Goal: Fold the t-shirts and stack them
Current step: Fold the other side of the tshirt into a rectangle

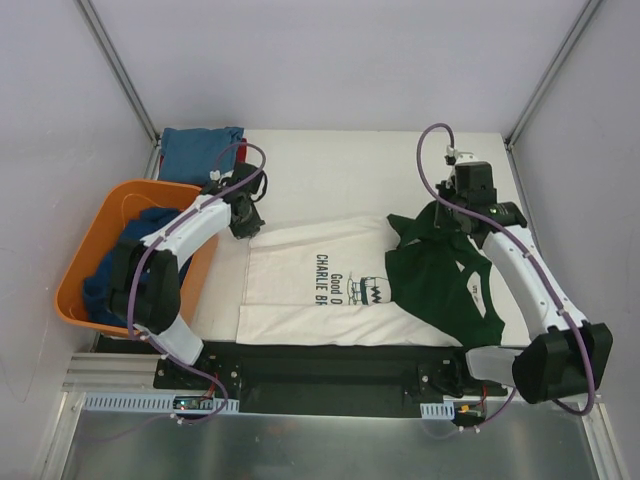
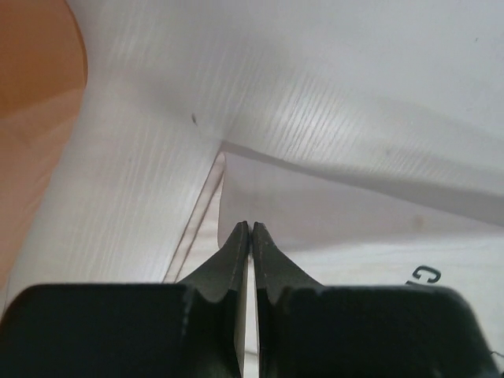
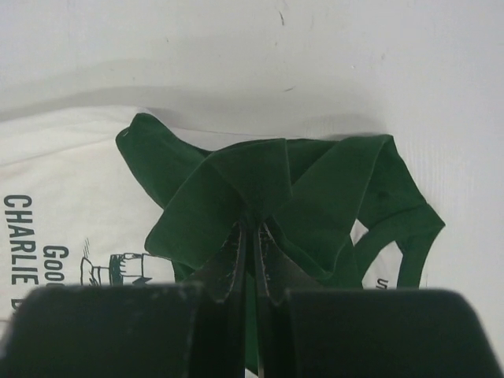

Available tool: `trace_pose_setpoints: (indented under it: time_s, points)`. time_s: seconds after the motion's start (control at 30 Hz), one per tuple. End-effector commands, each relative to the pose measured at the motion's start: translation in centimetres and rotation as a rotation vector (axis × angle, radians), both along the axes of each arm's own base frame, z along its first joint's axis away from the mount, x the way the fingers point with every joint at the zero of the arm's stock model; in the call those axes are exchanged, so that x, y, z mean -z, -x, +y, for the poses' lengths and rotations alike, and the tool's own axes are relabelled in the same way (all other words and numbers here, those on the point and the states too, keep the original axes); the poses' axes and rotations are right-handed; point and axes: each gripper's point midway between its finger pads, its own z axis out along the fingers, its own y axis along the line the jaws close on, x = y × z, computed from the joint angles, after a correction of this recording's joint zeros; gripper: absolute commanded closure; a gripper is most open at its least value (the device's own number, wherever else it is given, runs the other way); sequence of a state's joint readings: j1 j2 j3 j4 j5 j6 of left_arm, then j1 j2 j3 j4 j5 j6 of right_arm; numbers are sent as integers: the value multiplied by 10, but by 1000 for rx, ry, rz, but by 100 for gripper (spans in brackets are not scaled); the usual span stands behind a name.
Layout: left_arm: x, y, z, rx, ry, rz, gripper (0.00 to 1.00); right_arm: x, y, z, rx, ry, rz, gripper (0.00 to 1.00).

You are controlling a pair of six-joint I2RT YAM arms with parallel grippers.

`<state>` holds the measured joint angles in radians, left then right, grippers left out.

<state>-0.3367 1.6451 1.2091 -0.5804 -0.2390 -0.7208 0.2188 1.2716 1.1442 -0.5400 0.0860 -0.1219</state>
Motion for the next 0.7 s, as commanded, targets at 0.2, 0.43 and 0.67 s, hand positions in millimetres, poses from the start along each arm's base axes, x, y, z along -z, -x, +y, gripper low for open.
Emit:
trace_pose_setpoints:
  time_s: [0.2,0.43,0.67]
  points:
    - [-14,43,2,23,-8,-74,100,2,77,-31,108,52,90,99]
    - [-10,58,10,27,-15,-72,100,10,124,-49,146,112,202,98]
    - [-16,63,18,10,-31,-106,100,21,144,-51,150,108,264,96]
